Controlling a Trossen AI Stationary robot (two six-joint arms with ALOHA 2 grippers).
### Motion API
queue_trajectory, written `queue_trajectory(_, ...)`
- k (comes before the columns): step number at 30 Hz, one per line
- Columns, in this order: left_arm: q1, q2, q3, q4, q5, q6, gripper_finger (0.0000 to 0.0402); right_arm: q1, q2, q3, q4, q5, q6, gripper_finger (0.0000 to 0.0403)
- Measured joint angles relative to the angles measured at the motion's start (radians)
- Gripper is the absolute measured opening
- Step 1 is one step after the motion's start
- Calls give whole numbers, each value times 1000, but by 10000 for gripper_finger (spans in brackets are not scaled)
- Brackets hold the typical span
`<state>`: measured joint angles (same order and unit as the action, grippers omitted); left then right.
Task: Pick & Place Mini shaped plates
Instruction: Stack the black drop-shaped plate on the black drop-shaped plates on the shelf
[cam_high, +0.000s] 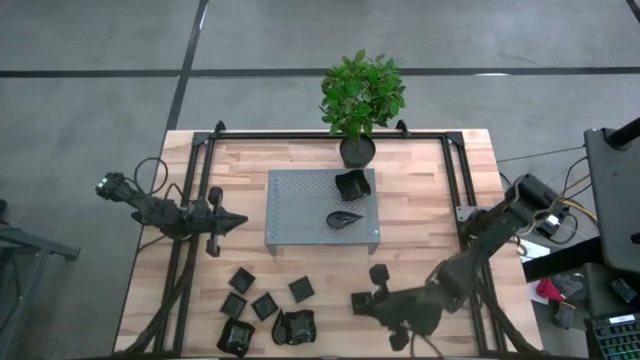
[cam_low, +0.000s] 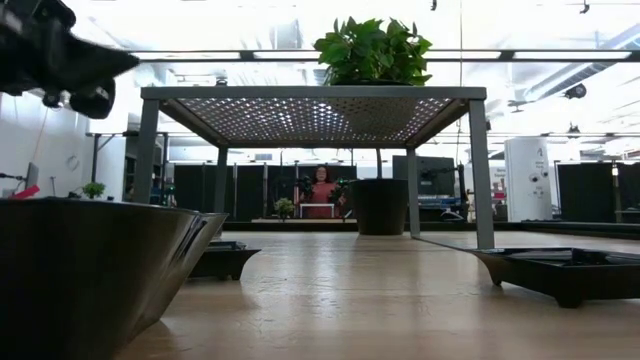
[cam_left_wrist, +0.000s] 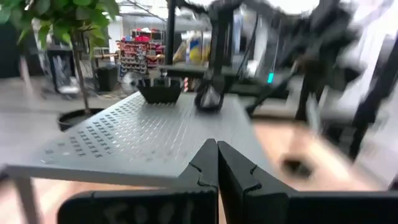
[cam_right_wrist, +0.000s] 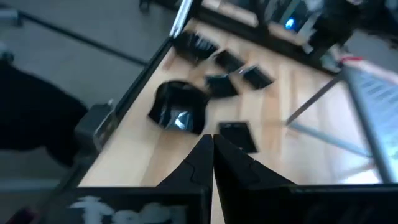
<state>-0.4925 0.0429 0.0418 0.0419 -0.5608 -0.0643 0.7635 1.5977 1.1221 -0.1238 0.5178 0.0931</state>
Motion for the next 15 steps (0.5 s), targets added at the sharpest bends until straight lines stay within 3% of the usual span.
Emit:
queue_trajectory(3,0,0,0,95,-7,-184,0,-6,-61,-65,68,1,-38,8)
queue_trajectory(15,-7,59,1,326,22,-482,0,-12,-252,-150,102,-1,-171,8)
